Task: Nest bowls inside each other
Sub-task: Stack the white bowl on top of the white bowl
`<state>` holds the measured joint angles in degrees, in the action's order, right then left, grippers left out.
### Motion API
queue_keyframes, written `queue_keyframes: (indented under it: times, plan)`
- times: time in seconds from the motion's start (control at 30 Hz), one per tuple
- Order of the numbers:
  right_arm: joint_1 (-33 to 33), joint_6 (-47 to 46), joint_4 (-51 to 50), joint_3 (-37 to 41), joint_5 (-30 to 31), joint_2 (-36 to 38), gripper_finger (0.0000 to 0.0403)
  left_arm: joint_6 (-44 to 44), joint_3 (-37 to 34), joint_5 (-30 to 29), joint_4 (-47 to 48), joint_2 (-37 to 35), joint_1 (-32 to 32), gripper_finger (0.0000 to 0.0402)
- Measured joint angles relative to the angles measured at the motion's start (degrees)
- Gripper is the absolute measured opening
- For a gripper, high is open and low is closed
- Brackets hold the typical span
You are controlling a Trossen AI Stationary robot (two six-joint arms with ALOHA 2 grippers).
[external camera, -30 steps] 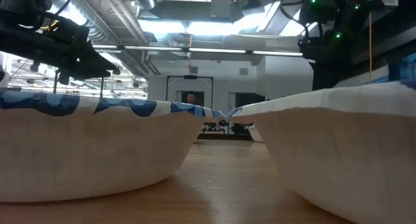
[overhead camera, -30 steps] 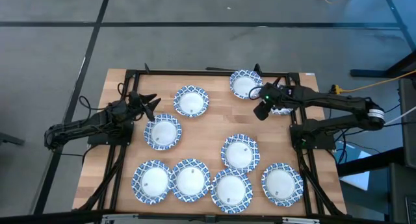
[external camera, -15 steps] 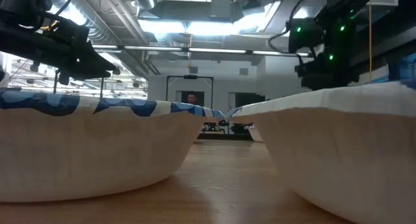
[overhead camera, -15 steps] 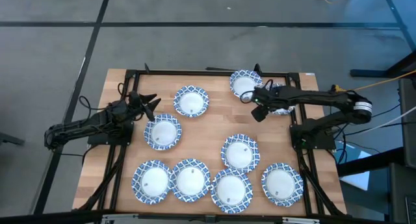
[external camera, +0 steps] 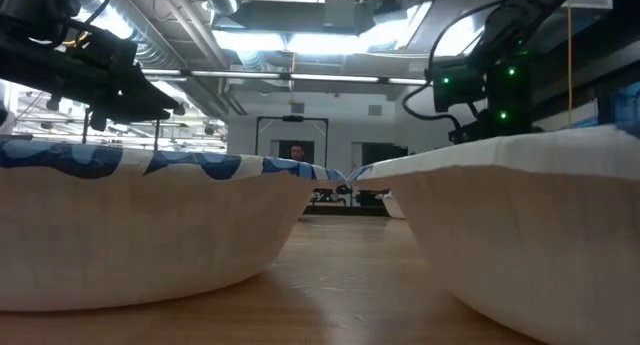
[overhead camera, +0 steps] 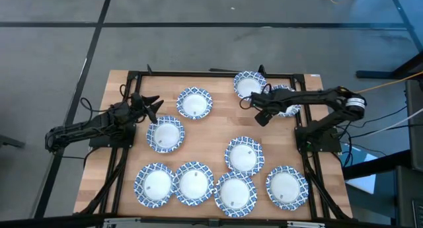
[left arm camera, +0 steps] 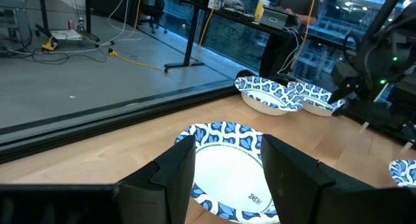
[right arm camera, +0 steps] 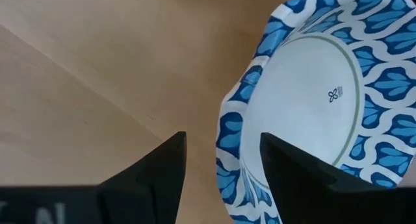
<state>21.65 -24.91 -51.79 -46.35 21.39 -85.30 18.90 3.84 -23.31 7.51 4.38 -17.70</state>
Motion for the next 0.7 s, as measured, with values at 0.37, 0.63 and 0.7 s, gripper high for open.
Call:
queue_keyframes:
  times: [0.37,0.63,0.7]
  plan:
    - [1.55,2.42,0.35,0.00,-1.31,-0.54,0.0179,0.00,0.00,0.00,0.04,0.00,0.00,0.0169]
    - [2.47,3.46,0.93,0.00,-1.99,-0.54,0.0101,0.04,0.00,0.00,0.09,0.00,0.01,0.0169]
    - [2.47,4.20,1.03,0.00,-1.99,-0.54,0.0084,0.04,0.00,0.00,0.09,0.00,-0.01,0.0169]
